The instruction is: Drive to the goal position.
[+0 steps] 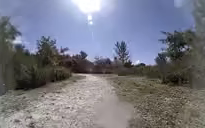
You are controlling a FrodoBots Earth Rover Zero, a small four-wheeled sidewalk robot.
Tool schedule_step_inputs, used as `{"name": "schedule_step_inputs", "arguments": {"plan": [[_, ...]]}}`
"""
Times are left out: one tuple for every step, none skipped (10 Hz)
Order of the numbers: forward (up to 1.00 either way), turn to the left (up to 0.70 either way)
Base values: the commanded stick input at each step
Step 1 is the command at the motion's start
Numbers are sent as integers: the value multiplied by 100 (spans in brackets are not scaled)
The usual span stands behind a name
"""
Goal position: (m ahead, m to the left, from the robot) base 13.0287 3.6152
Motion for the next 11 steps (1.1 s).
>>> {"name": "schedule_step_inputs", "arguments": {"plan": [[85, 0], [85, 0], [85, 0], [85, 0], [85, 0], [85, 0], [85, 0], [85, 0], [85, 0], [85, 0], [85, 0]]}}
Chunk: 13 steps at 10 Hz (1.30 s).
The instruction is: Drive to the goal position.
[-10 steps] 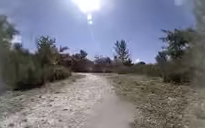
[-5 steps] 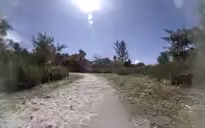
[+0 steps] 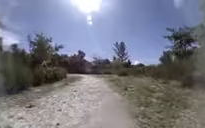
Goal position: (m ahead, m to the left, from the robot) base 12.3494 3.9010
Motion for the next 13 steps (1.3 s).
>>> {"name": "schedule_step_inputs", "arguments": {"plan": [[85, 0], [85, 0], [85, 0], [85, 0], [85, 0], [85, 0], [85, 0], [85, 0], [85, 0], [85, 0], [85, 0], [85, 0], [85, 0]]}}
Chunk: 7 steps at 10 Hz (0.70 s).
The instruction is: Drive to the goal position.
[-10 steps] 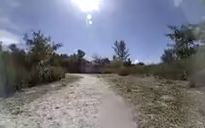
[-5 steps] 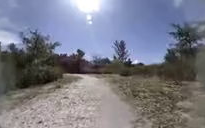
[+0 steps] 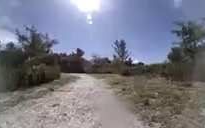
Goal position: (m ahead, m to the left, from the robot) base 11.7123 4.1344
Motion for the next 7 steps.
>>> {"name": "schedule_step_inputs", "arguments": {"plan": [[85, 0], [85, 25], [85, 34], [85, 0], [85, 0], [85, 0], [85, 0]]}}
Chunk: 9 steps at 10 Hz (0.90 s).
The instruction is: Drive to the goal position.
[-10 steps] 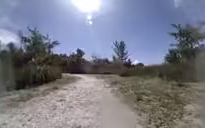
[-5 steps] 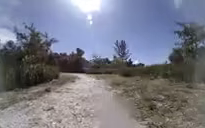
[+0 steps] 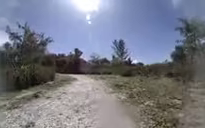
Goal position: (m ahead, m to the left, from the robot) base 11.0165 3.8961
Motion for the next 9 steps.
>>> {"name": "schedule_step_inputs", "arguments": {"plan": [[85, 0], [85, 0], [85, 0], [85, 0], [85, 0], [85, 0], [85, 0], [85, 0], [85, 0]]}}
